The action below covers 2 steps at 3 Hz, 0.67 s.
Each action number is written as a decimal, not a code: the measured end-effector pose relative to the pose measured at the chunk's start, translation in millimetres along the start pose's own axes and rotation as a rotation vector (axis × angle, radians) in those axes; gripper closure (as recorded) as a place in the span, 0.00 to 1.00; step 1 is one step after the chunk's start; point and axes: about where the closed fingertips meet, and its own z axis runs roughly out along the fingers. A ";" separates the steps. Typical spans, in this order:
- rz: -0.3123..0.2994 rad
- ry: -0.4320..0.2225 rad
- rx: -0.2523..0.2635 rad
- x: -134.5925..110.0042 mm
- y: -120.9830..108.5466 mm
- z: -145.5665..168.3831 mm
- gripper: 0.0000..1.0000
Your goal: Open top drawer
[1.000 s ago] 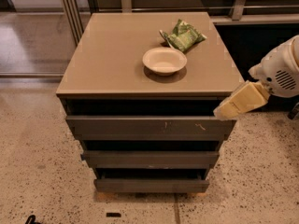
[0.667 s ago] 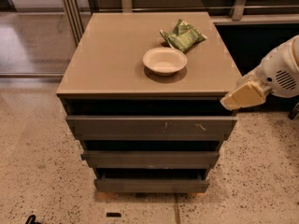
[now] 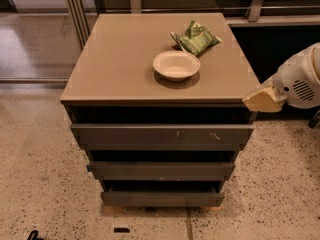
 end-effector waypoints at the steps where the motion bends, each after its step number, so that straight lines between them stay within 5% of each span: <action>1: 0.105 -0.075 0.043 19.1 11.9 24.8 1.00; 2: 0.238 -0.124 0.070 56.1 25.8 53.8 1.00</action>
Offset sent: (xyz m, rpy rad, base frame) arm 0.0106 -0.0337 -0.0985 0.2798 -0.3233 -0.4933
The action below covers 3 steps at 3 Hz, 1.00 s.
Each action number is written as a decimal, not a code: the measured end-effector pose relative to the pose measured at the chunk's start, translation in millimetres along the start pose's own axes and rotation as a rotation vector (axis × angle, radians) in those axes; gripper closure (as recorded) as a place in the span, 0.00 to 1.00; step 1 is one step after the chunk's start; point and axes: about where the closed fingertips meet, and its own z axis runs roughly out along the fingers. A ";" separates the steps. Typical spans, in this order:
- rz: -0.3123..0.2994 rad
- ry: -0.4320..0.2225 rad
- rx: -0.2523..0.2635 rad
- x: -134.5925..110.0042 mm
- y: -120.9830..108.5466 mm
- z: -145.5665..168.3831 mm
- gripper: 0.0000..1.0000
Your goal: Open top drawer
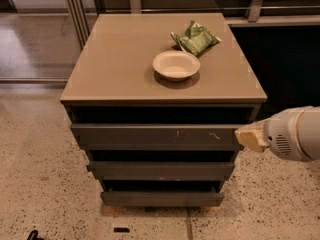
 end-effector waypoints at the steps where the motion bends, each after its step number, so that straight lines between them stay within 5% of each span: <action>1: 0.108 -0.052 0.026 32.5 0.5 31.0 1.00; 2: 0.181 -0.146 0.064 37.4 -10.4 56.8 1.00; 3: 0.184 -0.197 0.123 24.8 -25.0 53.7 1.00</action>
Offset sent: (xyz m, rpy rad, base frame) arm 0.0648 -0.0363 -0.0712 0.2070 -0.3196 -0.3770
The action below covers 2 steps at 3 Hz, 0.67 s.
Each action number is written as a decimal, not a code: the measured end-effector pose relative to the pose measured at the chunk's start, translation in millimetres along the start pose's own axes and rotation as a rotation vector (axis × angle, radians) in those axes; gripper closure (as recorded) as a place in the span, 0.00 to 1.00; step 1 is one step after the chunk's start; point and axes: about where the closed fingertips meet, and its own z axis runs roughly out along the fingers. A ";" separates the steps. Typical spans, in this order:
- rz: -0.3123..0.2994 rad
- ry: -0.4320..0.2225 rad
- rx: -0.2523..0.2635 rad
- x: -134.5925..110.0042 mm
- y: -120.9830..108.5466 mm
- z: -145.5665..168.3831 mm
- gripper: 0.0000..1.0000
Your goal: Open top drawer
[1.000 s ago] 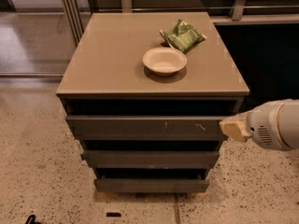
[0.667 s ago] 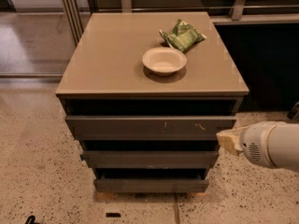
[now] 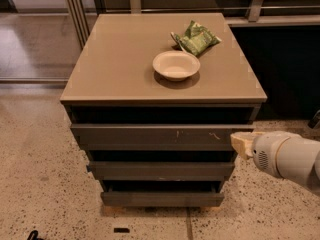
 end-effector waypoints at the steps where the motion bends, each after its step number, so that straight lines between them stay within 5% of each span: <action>1: 0.000 0.001 0.000 0.2 0.2 -0.1 1.00; 2: 0.052 -0.039 0.028 0.8 -5.3 13.3 1.00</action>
Offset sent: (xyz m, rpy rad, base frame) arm 0.0383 -0.0060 -0.0380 0.1318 -0.0883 -0.2024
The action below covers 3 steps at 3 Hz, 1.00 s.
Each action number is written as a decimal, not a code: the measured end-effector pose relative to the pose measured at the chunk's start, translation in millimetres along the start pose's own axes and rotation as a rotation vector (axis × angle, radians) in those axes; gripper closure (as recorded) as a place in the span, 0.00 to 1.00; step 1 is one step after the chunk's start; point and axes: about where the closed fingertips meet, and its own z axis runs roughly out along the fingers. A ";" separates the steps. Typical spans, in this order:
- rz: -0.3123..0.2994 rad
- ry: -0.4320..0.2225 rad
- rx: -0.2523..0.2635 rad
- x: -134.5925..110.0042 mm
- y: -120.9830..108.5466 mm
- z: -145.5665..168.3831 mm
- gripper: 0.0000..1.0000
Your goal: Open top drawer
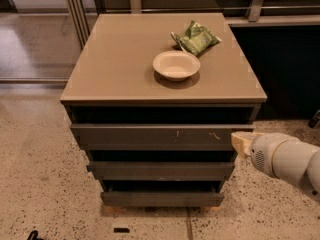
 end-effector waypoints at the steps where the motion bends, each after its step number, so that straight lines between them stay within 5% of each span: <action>1: 0.061 -0.051 0.032 -0.5 -8.1 21.6 1.00; 3: 0.071 -0.107 0.049 -19.5 -20.2 104.2 1.00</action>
Offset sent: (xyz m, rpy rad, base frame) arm 0.0881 0.0052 -0.0506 0.1294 -0.0978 -0.1311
